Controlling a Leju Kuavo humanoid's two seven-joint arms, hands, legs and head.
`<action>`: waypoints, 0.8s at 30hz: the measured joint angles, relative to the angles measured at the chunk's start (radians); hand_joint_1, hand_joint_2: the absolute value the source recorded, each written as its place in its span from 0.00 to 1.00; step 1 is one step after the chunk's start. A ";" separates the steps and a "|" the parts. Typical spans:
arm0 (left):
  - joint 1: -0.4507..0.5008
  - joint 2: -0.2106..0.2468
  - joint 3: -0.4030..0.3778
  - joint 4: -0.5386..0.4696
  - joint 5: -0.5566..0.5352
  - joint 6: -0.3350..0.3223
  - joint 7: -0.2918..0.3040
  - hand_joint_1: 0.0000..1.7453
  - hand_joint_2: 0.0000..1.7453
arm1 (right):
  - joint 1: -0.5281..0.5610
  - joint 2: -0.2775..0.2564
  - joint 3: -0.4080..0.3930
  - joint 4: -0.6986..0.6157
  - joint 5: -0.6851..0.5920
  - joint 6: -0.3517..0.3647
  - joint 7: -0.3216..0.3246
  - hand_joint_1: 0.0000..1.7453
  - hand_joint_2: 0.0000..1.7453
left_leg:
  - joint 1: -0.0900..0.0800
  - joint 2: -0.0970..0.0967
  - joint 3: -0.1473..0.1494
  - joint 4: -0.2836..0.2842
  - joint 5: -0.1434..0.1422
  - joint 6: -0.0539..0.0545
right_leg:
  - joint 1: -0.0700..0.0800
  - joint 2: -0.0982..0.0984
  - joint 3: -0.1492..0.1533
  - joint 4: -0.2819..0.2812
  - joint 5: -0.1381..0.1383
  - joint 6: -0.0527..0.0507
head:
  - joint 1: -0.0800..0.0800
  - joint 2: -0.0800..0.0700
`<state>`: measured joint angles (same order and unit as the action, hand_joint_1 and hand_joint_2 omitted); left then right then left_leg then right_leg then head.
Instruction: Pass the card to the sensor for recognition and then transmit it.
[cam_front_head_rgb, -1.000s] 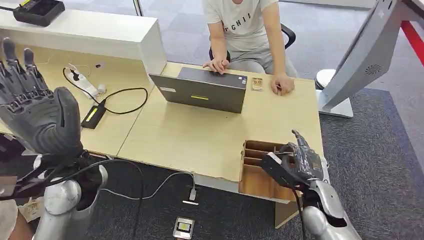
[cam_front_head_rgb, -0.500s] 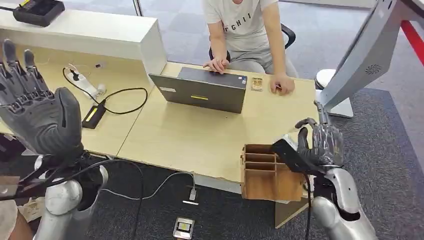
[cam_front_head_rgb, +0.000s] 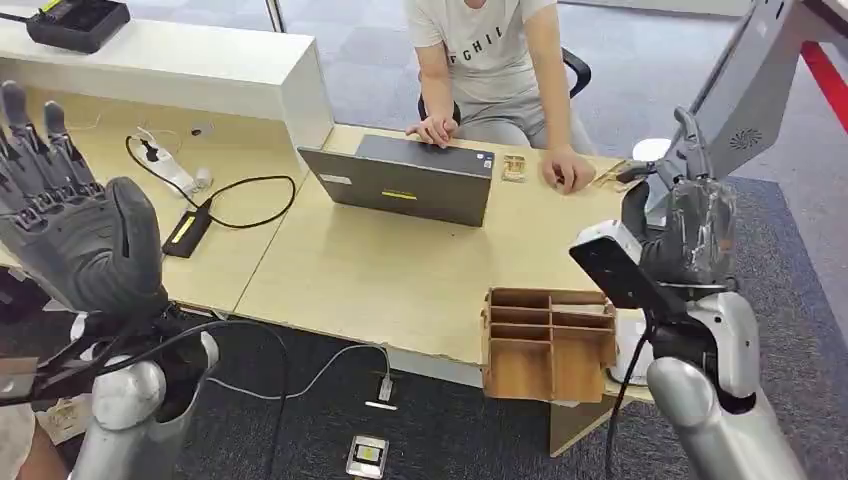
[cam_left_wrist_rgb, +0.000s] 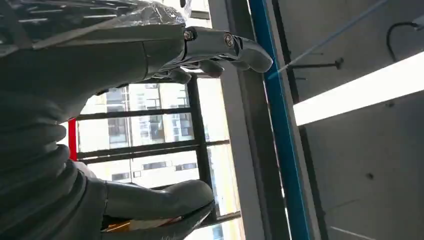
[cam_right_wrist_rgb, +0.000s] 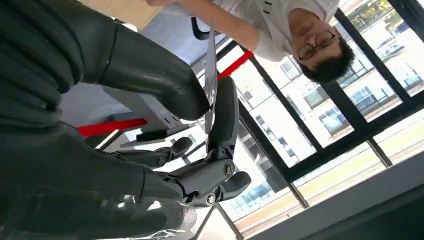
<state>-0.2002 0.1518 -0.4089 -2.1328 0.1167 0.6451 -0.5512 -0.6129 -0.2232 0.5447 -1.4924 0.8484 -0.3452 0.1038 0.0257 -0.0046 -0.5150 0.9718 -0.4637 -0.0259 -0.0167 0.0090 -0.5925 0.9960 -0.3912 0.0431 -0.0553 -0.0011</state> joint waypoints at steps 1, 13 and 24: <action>-0.005 -0.002 0.000 0.003 0.004 -0.003 -0.005 0.00 1.00 | -0.021 0.008 0.004 0.020 -0.010 0.002 -0.006 1.00 1.00 | 0.000 0.000 0.000 0.000 0.000 0.000 | 0.000 0.000 0.000 0.000 0.000 0.000 | -0.001 0.000; -0.079 -0.033 -0.018 0.048 0.071 -0.029 -0.045 0.00 1.00 | -0.313 0.152 0.074 0.496 -0.050 -0.031 -0.066 1.00 1.00 | 0.000 0.000 -0.001 0.000 0.002 -0.001 | 0.000 0.000 -0.001 0.001 0.001 0.000 | 0.000 0.000; -0.118 -0.058 -0.029 0.098 0.108 -0.061 -0.068 0.00 1.00 | -0.403 0.237 0.138 0.804 0.017 0.019 0.002 1.00 1.00 | 0.000 0.000 -0.001 0.000 0.001 -0.001 | 0.000 0.000 -0.001 0.001 0.001 0.000 | 0.000 0.000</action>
<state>-0.3186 0.0935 -0.4376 -2.0344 0.2243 0.5844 -0.6195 -1.0163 0.0137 0.6824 -0.6886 0.8655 -0.3262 0.1061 0.0259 -0.0051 -0.5159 0.9721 -0.4623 -0.0265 -0.0166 0.0086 -0.5940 0.9967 -0.3903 0.0427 -0.0557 -0.0011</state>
